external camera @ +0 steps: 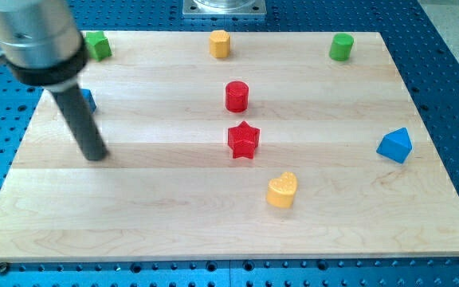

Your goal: Move the red circle to the bottom left corner

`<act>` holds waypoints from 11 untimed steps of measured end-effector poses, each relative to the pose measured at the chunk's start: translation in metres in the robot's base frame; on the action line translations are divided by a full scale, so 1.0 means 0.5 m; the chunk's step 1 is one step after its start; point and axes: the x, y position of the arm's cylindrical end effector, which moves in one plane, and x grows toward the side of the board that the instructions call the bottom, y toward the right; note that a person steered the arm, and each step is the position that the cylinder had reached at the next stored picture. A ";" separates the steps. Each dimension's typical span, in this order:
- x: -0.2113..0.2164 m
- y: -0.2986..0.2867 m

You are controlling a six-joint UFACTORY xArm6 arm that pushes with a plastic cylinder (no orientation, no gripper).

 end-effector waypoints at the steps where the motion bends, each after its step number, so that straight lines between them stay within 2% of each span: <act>1: 0.000 0.059; 2: 0.007 0.081; 3: 0.036 0.216; 4: 0.134 0.402; 5: 0.126 0.606; 7: 0.036 0.720; 8: 0.034 0.815; 9: 0.009 0.848; 10: -0.086 0.832; 11: -0.060 0.773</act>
